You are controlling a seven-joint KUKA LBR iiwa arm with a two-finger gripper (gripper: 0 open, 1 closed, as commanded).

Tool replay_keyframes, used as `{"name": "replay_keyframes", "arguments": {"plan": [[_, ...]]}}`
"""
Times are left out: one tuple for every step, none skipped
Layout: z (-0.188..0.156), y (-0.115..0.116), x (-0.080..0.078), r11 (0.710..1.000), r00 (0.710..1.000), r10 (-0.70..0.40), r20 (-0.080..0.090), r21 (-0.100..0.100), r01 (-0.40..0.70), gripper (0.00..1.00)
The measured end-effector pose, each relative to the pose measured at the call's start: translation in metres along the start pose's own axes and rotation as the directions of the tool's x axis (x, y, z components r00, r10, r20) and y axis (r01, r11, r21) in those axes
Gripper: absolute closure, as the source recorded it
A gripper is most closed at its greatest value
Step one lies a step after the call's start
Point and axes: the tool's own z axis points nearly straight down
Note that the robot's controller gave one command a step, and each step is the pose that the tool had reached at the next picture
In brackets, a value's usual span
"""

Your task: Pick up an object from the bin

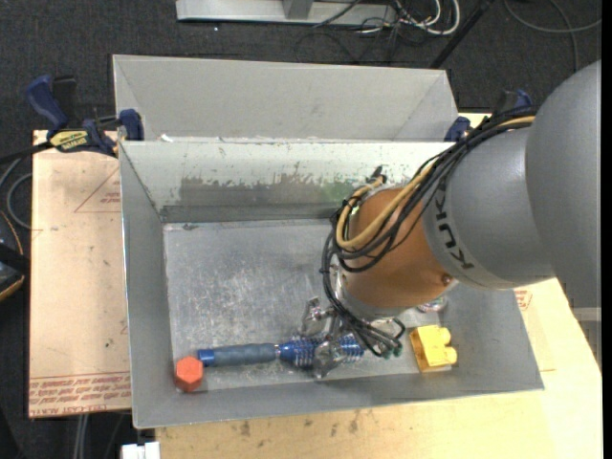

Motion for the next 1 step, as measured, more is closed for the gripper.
{"name": "replay_keyframes", "arguments": {"plan": [[-0.1433,-0.0176,-0.0261,1.0,1.0,0.0,-0.001,0.002,0.0,1.0]]}}
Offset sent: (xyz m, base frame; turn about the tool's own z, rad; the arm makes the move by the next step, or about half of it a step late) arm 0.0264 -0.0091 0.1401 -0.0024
